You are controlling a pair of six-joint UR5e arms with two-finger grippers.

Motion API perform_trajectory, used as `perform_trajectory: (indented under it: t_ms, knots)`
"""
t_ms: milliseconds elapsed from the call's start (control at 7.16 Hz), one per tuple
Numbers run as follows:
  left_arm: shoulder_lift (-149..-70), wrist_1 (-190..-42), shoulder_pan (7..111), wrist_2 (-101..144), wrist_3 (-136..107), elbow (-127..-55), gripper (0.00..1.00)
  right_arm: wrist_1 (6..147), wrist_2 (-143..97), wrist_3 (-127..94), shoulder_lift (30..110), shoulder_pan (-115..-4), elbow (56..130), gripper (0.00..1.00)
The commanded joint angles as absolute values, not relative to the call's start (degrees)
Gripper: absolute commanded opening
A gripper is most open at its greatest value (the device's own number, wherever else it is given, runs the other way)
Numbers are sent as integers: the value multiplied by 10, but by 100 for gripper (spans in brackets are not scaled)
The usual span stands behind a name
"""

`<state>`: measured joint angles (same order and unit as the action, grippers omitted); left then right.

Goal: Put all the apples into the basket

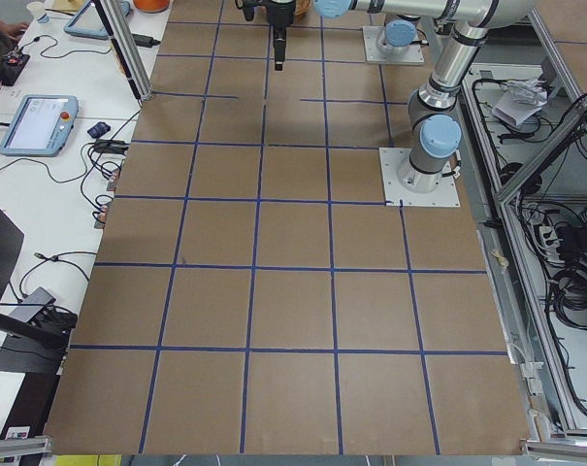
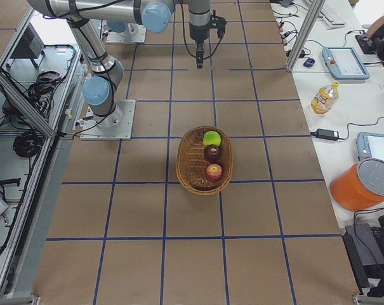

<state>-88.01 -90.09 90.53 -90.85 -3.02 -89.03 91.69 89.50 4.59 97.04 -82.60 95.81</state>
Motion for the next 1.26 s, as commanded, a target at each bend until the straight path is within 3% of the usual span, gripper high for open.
perform_trajectory:
  t_ms: [0, 279, 1117]
  knots:
    - [-878, -901, 905, -908, -30, -894, 100, 898, 901, -34, 926, -888, 898, 100]
    - [-878, -901, 905, -908, -30, -894, 100, 856, 909, -67, 860, -919, 819, 100]
    - [-879, -901, 905, -907, -33, -894, 100, 856, 897, -66, 856, -919, 817, 100]
